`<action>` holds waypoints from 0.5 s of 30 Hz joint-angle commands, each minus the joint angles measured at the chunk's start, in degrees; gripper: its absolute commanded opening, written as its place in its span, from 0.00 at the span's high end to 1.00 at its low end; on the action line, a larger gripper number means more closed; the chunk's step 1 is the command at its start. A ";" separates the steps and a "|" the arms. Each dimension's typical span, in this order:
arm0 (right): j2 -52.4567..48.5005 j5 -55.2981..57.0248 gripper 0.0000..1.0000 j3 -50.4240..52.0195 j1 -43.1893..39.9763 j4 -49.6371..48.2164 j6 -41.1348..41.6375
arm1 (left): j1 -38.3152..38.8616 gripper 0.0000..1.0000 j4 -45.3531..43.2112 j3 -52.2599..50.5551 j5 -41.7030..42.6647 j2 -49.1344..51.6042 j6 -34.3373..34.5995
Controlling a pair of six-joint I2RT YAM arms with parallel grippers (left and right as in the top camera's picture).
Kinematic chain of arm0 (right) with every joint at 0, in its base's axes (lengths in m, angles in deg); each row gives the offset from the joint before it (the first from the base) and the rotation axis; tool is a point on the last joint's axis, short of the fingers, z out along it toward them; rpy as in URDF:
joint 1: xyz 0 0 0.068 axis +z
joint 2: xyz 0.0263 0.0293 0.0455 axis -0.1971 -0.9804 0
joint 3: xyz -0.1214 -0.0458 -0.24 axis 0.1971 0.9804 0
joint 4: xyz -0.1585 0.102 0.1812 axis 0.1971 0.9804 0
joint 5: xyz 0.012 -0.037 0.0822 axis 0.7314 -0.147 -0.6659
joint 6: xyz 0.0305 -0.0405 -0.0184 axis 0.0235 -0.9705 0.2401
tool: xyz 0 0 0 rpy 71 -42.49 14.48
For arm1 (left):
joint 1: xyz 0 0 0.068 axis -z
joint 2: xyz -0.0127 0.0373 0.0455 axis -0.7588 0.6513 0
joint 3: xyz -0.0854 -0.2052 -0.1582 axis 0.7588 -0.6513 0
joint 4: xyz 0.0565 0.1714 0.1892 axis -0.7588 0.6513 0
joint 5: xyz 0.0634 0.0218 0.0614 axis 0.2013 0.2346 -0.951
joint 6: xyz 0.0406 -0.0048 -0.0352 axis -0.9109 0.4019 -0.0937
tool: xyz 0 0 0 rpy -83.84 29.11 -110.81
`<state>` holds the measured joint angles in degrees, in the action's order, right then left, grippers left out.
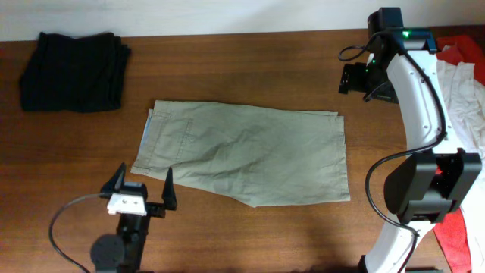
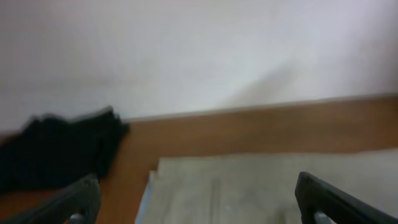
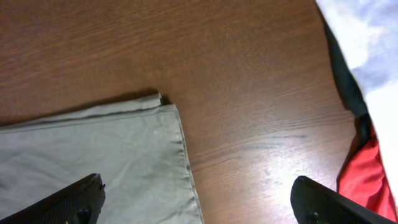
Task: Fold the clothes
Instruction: 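Reach the left gripper to the left edge of the shorts and grasp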
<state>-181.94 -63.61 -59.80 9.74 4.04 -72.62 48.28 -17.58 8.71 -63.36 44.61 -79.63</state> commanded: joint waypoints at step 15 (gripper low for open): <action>0.70 1.68 0.01 0.26 0.11 0.15 0.04 | -7.56 0.00 49.11 78.95 0.33 99.34 -11.69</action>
<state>-181.94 -63.06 -59.58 9.74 4.21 -72.66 45.42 31.99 86.61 -62.79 139.10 -90.40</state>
